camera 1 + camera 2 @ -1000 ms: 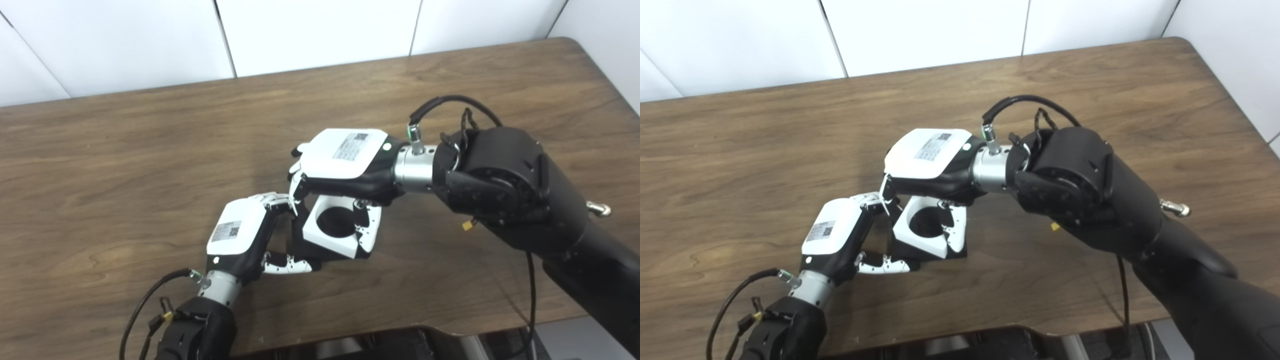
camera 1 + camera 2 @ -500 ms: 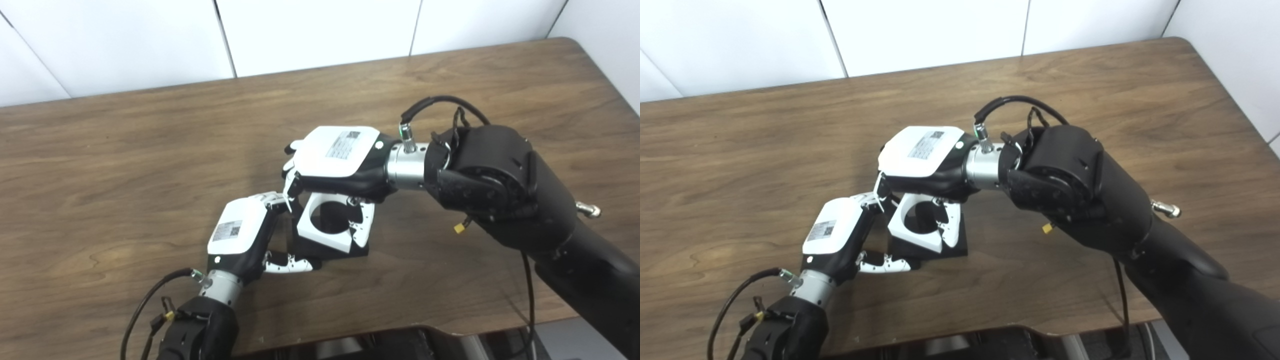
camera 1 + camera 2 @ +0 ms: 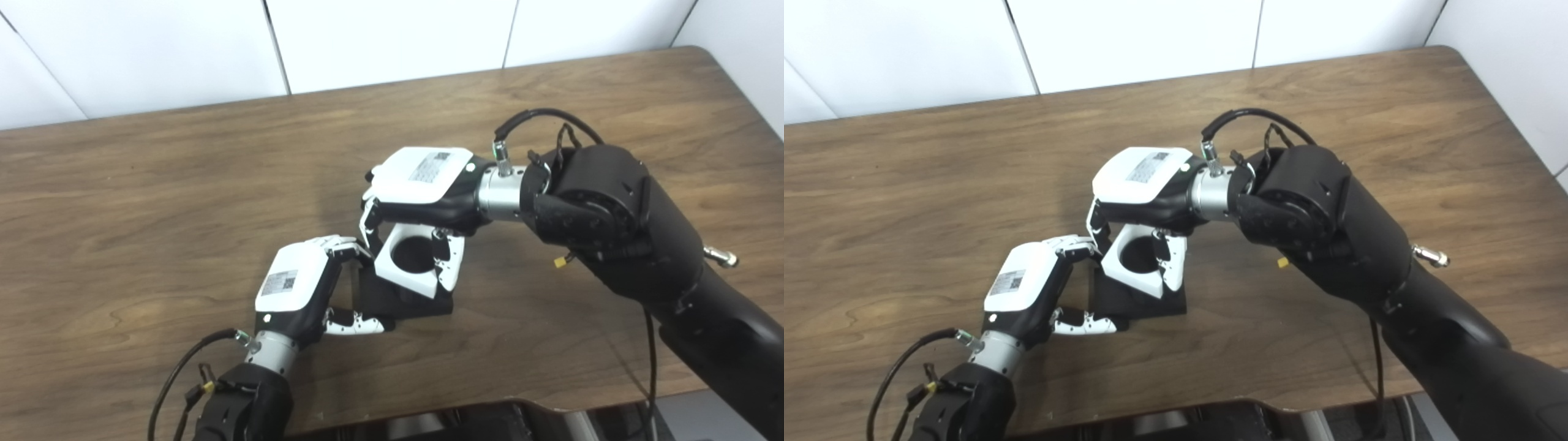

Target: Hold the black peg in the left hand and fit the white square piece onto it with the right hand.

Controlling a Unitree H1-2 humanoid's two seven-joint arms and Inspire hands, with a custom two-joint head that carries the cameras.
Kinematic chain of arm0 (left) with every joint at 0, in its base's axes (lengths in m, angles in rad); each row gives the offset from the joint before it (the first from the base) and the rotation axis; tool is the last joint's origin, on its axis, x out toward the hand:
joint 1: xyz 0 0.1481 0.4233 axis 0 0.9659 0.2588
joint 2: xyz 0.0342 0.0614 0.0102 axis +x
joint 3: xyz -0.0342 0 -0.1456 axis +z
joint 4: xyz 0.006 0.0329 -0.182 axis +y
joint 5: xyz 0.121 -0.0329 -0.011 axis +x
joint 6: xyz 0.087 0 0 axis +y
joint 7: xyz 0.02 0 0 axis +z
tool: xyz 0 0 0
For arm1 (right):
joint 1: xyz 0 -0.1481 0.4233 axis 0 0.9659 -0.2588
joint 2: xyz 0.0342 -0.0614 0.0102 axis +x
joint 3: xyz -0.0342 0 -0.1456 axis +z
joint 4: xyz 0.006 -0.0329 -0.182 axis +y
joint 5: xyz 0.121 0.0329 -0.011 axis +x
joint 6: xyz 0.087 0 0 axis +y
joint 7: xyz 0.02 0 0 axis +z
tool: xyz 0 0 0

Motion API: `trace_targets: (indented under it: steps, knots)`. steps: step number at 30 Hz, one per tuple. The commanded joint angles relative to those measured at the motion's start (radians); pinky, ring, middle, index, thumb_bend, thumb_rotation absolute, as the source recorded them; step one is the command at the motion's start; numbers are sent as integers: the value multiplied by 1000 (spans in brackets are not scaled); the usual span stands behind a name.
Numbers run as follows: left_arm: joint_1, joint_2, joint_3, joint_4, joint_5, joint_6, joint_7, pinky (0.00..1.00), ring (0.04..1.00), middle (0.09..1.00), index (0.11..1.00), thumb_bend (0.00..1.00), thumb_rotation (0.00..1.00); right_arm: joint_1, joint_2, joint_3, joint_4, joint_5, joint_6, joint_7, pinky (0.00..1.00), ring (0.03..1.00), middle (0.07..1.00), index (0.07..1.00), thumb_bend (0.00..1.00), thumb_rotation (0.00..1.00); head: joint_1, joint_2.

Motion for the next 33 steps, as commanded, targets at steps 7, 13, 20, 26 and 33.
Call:
trace_targets:
  steps: [7, 13, 20, 26, 33]
  knots:
    - [-1, -1, -9, -7, -6, -3, -13, 841, 834, 781, 490, 505, 56, -35, -11, -30, 13, -1, -29, -33, 962, 870, 732, 482, 524, 135, -1, 2]
    - [-2, -1, -9, -6, -6, 0, -18, 844, 838, 785, 490, 504, 56, -27, -14, -37, 21, 3, -29, -34, 966, 873, 736, 482, 523, 134, -1, 2]
    - [-3, -5, -9, -10, -1, 7, -24, 862, 837, 783, 490, 504, 56, -25, -18, -32, 30, -3, -55, -43, 946, 868, 734, 487, 525, 141, -3, 2]
    - [-4, -6, -10, -7, 4, 5, -19, 853, 834, 780, 490, 505, 56, -44, -16, -25, 23, -26, -42, -8, 945, 877, 755, 672, 994, 341, -3, 2]
    - [-3, -6, -12, -10, 6, 10, -26, 856, 834, 782, 490, 505, 56, -56, -13, -49, 9, -8, -3, 20, 964, 888, 780, 695, 1000, 394, -3, 2]
